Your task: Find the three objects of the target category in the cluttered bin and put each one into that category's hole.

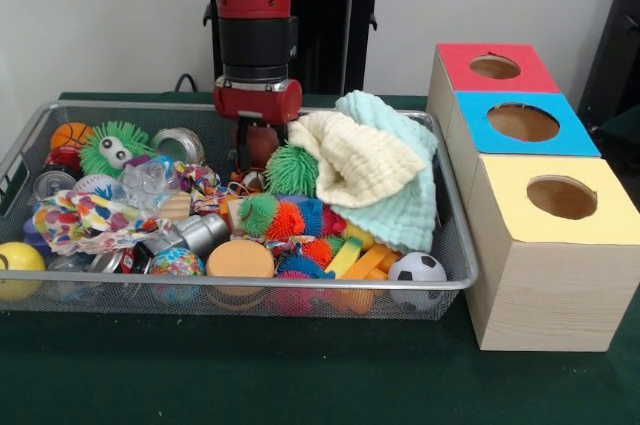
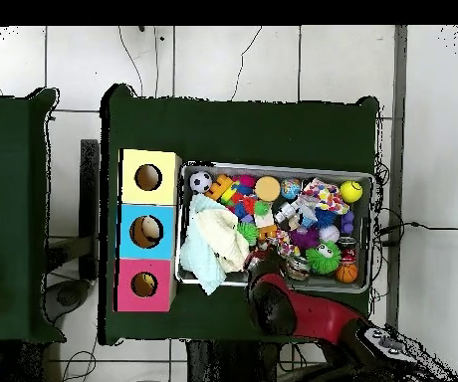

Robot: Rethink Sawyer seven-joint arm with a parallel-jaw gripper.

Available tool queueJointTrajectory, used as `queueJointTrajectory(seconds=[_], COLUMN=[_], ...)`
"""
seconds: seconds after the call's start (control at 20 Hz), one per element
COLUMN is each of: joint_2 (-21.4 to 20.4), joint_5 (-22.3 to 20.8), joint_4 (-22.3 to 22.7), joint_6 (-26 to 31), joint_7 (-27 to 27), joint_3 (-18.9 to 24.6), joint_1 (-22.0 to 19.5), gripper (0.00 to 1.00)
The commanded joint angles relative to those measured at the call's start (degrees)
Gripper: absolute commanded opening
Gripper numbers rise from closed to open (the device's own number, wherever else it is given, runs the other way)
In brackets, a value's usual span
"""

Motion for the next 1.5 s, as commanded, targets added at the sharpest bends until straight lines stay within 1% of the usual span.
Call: queueJointTrajectory(seconds=[0.05, 0.25, 0.4, 0.55, 0.7, 0.9, 1.1, 1.25, 1.35, 1.5], joint_2=[1.99, 1.79, 1.66, 1.64, 2.14, 2.19, 2.63, 2.82, 3.30, 5.43], joint_5=[2.33, 4.22, 5.15, 6.24, 6.52, 6.49, 5.87, 5.03, 4.54, 3.30], joint_4=[-7.23, -7.13, -6.39, -6.87, -6.95, -6.59, -7.09, -7.74, -7.88, -9.24], joint_6=[-8.37, -9.06, -10.41, -10.79, -11.51, -11.22, -10.91, -9.35, -9.30, -8.89], joint_7=[4.82, 4.69, 5.79, 5.20, 5.70, 6.64, 7.02, 6.95, 7.13, 7.01], joint_3=[-4.74, -8.84, -10.65, -13.17, -14.31, -14.70, -14.08, -12.82, -12.10, -10.25], joint_1=[7.67, 11.07, 12.75, 15.05, 15.88, 16.36, 15.95, 15.01, 14.34, 12.69], gripper=[1.00, 1.00, 1.00, 1.00, 1.00, 1.00, 1.00, 1.00, 1.00, 1.00])
